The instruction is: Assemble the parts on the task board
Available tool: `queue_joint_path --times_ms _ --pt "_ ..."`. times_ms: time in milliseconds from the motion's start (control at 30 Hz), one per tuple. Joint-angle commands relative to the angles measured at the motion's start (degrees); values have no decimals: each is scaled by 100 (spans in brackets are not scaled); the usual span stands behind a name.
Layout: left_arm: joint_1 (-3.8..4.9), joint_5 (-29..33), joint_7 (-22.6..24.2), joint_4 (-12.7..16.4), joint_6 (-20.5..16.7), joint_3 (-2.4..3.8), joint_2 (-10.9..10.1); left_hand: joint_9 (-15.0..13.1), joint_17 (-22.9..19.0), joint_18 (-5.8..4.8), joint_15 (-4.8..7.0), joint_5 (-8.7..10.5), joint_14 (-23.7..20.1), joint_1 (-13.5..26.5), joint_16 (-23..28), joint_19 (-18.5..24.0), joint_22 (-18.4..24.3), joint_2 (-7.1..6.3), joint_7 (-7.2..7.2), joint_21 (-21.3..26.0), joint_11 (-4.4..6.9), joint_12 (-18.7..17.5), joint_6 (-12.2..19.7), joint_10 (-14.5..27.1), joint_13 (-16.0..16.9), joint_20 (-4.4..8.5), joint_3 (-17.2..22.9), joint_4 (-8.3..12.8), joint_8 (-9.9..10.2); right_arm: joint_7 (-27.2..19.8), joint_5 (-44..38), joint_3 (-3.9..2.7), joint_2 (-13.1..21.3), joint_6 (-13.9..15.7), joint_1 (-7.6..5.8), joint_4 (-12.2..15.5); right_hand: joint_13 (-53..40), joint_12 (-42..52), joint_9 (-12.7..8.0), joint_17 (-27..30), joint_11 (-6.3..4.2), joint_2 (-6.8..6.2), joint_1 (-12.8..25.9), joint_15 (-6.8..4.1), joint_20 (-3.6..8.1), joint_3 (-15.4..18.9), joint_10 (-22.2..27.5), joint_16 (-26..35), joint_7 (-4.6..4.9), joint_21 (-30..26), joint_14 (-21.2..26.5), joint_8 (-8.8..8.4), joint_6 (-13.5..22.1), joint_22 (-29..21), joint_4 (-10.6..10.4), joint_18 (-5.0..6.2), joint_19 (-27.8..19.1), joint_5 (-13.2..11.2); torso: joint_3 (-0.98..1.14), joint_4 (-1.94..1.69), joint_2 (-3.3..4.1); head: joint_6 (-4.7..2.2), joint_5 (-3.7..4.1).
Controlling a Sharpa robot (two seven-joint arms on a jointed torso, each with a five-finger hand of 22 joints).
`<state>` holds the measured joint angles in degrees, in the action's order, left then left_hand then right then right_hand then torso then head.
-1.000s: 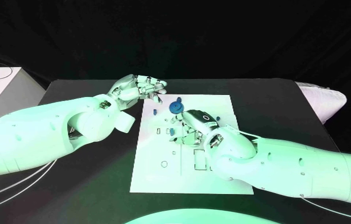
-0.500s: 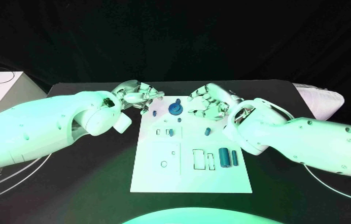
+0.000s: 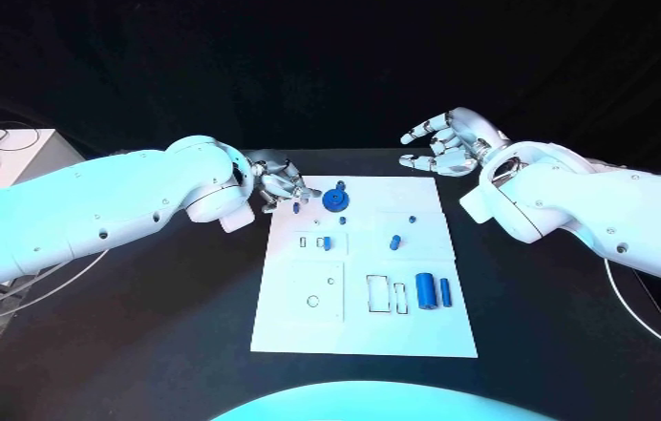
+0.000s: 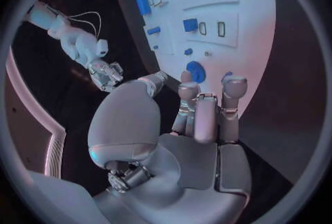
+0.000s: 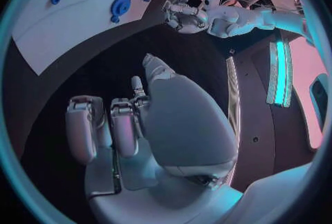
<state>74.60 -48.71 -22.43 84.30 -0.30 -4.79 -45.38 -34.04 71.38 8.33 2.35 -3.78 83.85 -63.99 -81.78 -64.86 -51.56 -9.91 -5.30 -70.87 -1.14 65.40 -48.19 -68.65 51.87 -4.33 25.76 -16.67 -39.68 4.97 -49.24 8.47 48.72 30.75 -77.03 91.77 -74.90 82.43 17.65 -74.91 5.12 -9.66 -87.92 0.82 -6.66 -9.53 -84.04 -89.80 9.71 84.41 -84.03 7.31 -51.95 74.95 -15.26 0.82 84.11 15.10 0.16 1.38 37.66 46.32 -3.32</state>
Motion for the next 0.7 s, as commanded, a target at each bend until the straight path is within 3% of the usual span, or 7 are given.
queue_joint_path --times_ms 33,267,700 --pt "67 -686 -538 -149 804 -41 204 -51 -72 -54 -29 12 -34 186 58 83 56 6 -19 54 -20 -51 89 81 -61 1 -81 -9 -11 -164 359 -1 -23 -17 -17 -72 -852 -46 7 -1442 -24 -43 -41 -18 12 -58 37 7 15 -54 -579 19 2 1063 10 80 256 37 18 -7 -5 28 9" --pt "144 -778 -674 -451 1210 -153 607 -149 -2 -79 -42 15 -12 426 32 -6 -80 24 -28 -13 -33 -6 143 87 -18 -16 -272 -13 -25 -126 393 0 -69 -29 -31 -184 -844 -53 4 -1439 -16 -65 -58 -14 9 -168 50 8 25 -74 -578 38 42 1051 26 84 246 109 13 11 4 46 7" --pt "159 -697 -751 -668 1649 -358 1030 -216 34 -84 -35 14 2 515 10 -27 -114 107 -15 -37 -24 23 133 83 -2 -17 -336 -14 -57 -66 402 1 -130 -36 -32 -291 -821 -75 4 -1434 -8 -106 20 -7 4 -241 73 10 32 -114 -576 67 68 1026 -8 94 227 154 -4 -9 12 96 32"
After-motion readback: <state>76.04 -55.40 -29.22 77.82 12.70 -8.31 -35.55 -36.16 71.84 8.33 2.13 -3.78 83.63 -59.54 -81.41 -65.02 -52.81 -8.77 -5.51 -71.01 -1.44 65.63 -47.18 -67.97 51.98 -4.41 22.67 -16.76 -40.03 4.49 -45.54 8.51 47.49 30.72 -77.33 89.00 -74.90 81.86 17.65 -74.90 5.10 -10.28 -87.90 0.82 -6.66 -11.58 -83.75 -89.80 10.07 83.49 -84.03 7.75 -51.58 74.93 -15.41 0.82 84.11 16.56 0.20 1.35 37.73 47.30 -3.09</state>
